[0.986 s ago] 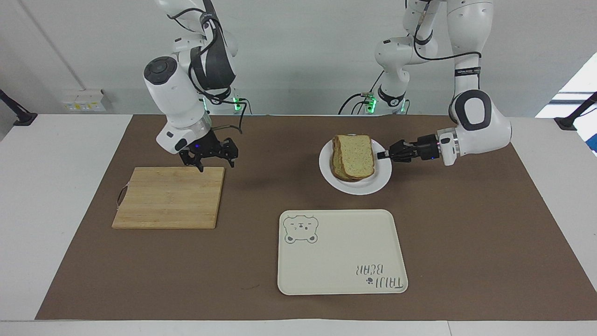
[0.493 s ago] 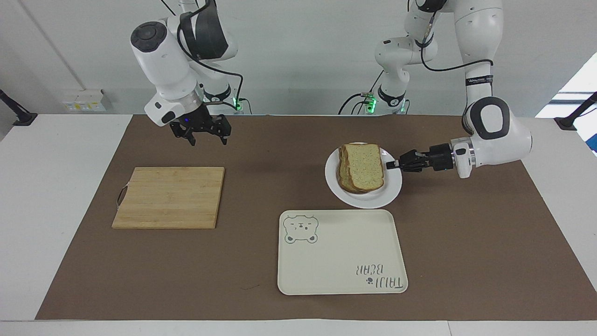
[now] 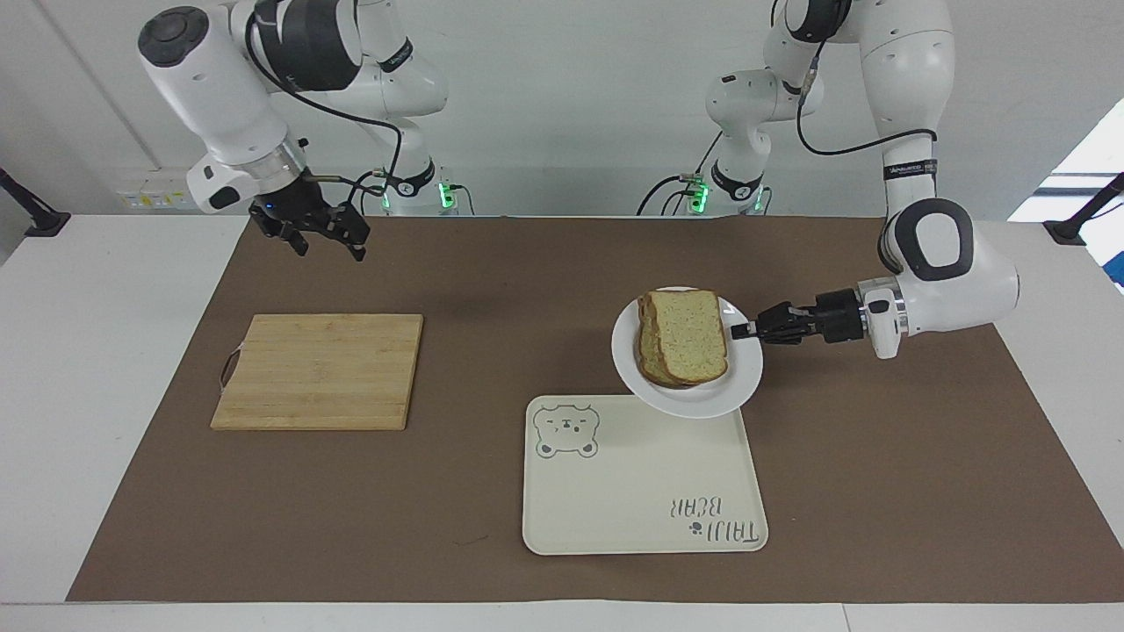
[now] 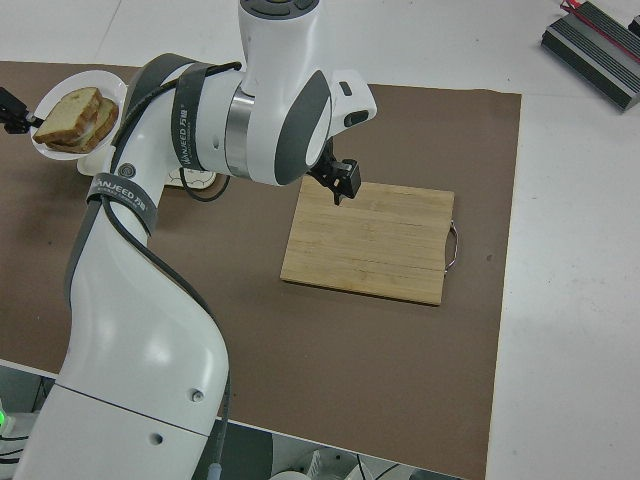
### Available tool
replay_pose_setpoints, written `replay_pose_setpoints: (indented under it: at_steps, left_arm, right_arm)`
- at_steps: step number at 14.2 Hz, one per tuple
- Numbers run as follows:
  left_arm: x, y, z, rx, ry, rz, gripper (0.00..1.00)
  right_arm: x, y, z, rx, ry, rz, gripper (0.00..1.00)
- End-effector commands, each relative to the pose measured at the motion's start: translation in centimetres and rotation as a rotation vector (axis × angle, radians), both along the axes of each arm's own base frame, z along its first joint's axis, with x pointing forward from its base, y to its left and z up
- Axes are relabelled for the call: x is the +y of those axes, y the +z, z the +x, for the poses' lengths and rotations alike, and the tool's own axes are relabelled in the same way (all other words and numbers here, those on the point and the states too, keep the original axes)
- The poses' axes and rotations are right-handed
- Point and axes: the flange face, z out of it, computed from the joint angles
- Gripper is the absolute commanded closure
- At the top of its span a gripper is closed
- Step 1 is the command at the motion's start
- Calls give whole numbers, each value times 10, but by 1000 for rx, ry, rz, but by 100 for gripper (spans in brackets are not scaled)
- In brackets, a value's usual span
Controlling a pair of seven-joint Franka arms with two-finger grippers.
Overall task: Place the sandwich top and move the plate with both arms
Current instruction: 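Slide the plate onto the tray with the left gripper while the right gripper withdraws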
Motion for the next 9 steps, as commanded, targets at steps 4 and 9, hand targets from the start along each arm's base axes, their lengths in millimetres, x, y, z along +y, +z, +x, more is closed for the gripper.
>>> replay_pose_setpoints:
  at_steps: [4, 9]
  left_arm:
    - [-21, -25, 44, -16, -18, 1, 100]
    - [-31, -62, 56, -14, -10, 39, 100]
  right_arm:
    - [34, 31, -5, -43, 92, -97, 0]
    - [33, 88, -10, -88, 103, -122, 0]
